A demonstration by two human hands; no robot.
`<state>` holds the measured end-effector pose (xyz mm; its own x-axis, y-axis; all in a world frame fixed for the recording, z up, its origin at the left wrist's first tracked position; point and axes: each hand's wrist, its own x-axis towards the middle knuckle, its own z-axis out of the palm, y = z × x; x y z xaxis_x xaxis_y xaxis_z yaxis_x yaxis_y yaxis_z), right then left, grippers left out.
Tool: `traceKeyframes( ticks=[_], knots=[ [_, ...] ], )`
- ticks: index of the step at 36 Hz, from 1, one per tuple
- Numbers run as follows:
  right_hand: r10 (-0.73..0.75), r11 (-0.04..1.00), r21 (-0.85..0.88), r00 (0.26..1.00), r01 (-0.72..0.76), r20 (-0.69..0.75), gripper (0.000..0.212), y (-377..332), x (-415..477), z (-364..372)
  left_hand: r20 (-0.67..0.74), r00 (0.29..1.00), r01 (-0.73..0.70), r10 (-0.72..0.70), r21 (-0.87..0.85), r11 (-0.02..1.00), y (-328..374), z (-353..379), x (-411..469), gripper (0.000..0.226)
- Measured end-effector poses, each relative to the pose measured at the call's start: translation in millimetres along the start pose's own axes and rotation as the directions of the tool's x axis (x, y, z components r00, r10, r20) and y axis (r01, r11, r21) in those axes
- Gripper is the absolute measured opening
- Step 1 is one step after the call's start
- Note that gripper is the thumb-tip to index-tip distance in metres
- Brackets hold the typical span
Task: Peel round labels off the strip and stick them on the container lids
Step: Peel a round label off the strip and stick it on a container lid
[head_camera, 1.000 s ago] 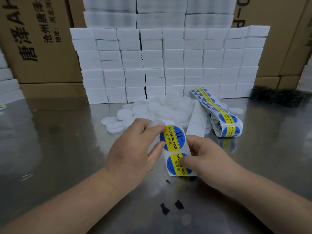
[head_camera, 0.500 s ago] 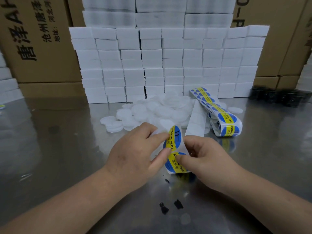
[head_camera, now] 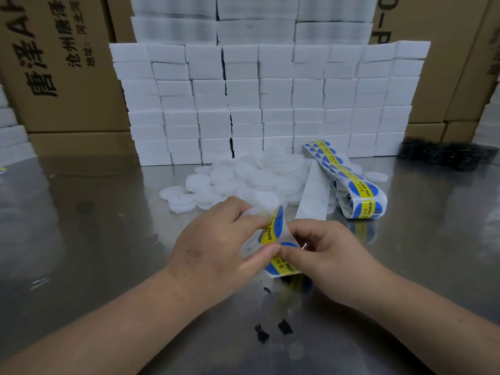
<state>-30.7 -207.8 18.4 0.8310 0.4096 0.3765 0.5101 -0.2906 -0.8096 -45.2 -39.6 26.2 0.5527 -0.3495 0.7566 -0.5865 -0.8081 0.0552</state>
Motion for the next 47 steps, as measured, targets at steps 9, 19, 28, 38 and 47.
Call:
traceKeyframes(
  ticks=[9, 19, 28, 38, 47],
  knots=[
    [-0.077, 0.994, -0.072, 0.997, 0.077, 0.013, 0.052, -5.1, -0.6, -0.9, 0.007, 1.0, -0.011, 0.011, -0.03, 0.999, -0.8, 0.2, -0.9, 0.034],
    [-0.113, 0.986, -0.122, 0.993, 0.115, 0.024, 0.022, -4.6, -1.4, -0.5, 0.026, 0.999, -0.03, 0.032, -0.06, 0.998, -2.1, 1.3, -1.3, 0.031],
    [0.011, 0.986, -0.163, 0.998, -0.02, -0.054, 0.026, -2.5, -0.7, -0.8, 0.031, 1.0, 0.0, 0.003, -0.08, 0.997, -6.3, -0.7, -3.3, 0.033],
    [0.205, 0.915, -0.303, 0.953, -0.268, -0.222, 0.014, 4.1, 4.3, -9.5, -0.06, 0.965, 0.244, -0.255, -0.148, 0.959, -11.7, 5.1, -3.5, 0.027],
    [0.284, 0.797, -0.384, 0.851, -0.466, -0.442, 0.022, 12.6, 14.3, -40.3, -0.058, 0.904, 0.395, -0.424, -0.268, 0.879, -18.1, 9.2, -4.1, 0.022]
  ],
)
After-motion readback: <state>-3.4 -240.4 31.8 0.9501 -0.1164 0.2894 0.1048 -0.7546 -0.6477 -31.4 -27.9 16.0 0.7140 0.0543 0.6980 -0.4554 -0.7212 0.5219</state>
